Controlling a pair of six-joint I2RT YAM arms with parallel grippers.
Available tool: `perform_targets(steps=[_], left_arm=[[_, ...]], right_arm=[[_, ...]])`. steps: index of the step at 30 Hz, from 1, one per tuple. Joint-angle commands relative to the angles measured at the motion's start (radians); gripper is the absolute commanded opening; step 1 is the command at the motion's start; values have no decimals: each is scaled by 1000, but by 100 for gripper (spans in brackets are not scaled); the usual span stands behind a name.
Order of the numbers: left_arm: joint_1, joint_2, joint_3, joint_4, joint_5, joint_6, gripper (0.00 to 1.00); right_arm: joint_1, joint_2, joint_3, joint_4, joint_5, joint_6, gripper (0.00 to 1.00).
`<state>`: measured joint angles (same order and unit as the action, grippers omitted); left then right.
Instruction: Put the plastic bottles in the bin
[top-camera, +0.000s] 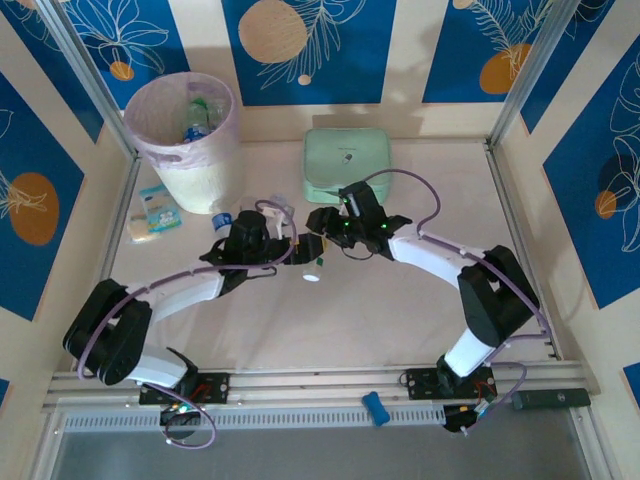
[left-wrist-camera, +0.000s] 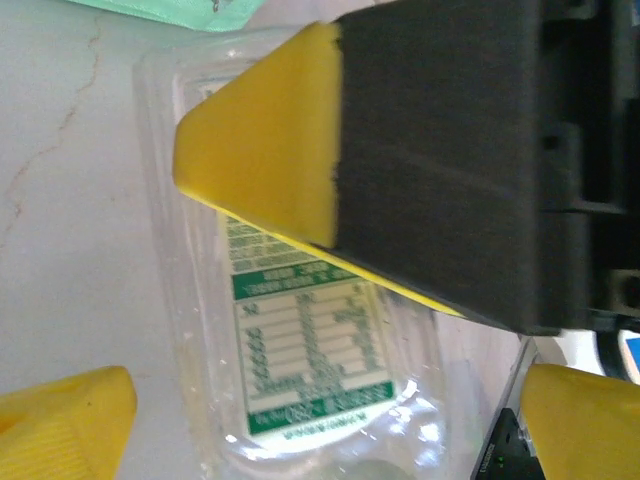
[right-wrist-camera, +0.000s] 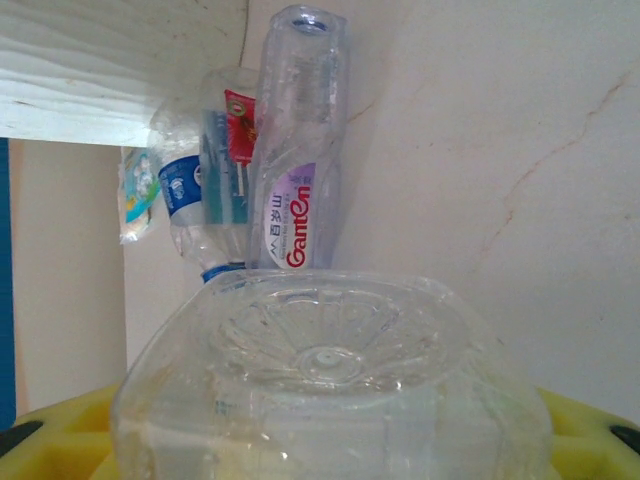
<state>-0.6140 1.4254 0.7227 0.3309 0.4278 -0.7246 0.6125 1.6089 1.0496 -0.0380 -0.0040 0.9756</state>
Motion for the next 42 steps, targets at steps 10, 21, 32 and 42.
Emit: perform_targets(steps=[10,21,32,42], left_arm=[[-12,51,55,52,-2,0,87],[-42,85,83,69,35,-6,75],[-43,85,83,83,32,-2,47],[-42,74,71,89,4,-2,41]], right_arm=[[-4,-142,-100,69,-40,52,51],[2,-137,-119,142,-63,107,51],[3,-120,-117,175,-88,157,52],[-20,-154,-118,142,-69,153,85]])
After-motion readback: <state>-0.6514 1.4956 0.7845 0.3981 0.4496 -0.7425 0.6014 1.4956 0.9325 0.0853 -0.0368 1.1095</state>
